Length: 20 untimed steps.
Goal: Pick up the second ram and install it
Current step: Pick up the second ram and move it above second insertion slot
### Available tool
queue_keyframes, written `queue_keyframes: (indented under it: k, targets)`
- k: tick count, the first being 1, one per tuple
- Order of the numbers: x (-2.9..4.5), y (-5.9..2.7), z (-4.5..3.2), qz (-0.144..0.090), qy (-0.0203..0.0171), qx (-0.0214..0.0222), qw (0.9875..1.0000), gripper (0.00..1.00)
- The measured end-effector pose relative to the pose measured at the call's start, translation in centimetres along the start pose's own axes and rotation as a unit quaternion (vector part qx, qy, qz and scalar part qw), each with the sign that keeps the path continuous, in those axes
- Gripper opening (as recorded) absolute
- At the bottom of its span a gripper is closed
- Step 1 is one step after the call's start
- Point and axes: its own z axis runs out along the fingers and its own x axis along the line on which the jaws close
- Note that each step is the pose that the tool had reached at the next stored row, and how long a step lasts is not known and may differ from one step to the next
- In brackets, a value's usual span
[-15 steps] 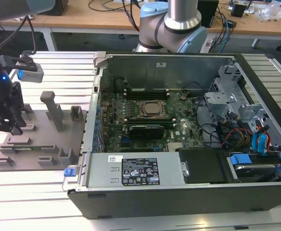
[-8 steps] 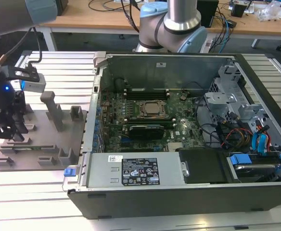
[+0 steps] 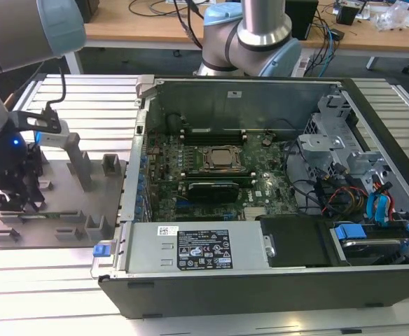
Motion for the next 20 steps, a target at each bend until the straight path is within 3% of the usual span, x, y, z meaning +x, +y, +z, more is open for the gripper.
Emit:
queue_keyframes:
  k: [4,6,14,16,20]
  targets:
    - [-0.06,0.01,0.8,0.0,-0.0005,-0.0001,1.0,0.3]
    - [-0.07,0.08,1.62,0.0,-0.0005,-0.0001,1.0,0.3]
    - [-0.1,0.23,3.62,-0.005,-0.0019,-0.0001,1.0,0.3]
    - [-0.1,0.23,3.85,-0.032,-0.0021,0.0003,0.9995,0.3]
    - [-0.11,0.23,3.87,-0.032,-0.0025,0.0004,0.9995,0.3]
